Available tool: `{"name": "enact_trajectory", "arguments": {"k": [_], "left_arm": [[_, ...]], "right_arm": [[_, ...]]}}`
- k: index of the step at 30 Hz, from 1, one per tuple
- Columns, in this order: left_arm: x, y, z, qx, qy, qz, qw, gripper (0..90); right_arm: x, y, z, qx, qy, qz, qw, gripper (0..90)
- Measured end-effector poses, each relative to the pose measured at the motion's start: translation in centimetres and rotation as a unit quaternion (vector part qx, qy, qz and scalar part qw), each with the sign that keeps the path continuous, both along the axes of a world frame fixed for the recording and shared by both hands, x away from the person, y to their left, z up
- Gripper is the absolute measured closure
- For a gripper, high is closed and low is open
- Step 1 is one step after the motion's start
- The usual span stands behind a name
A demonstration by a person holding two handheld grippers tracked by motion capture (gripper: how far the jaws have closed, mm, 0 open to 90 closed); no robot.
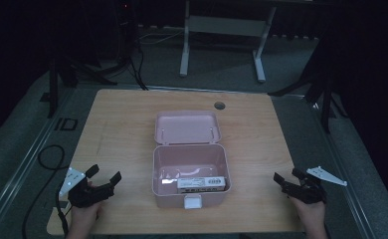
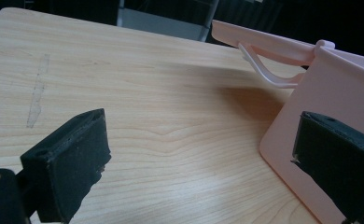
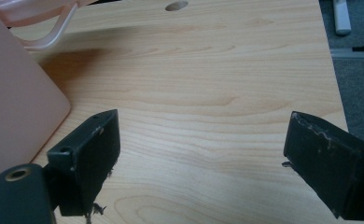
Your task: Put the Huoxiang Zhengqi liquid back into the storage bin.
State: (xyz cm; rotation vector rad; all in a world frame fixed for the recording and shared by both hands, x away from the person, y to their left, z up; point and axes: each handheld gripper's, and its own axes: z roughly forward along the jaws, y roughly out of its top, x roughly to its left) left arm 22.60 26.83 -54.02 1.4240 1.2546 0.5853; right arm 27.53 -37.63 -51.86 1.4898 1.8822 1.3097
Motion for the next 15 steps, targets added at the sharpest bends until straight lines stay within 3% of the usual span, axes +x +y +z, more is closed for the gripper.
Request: {"name": "enact_trajectory", "arguments": {"k": [5,9,15], "left_arm": [[0.0,0.0,0.0,-0.001,0.0,0.0,1.0,4.0],[0.0,0.0,0.0,0.0,0.0,0.0,1.0,4.0],[0.0,0.0,0.0,0.0,0.001,0.0,1.0,4.0]], "right_arm": [[-0.2,-0.2,-0.5,0.002,0.0,-0.012,0.9999,10.7],[-0.5,-0.2,-1.2,-0.004,0.0,-0.038,0.9993,10.6],[-0.7,0.4,-1.7,-0.042,0.011,-0.067,0.9968,10.6]]}}
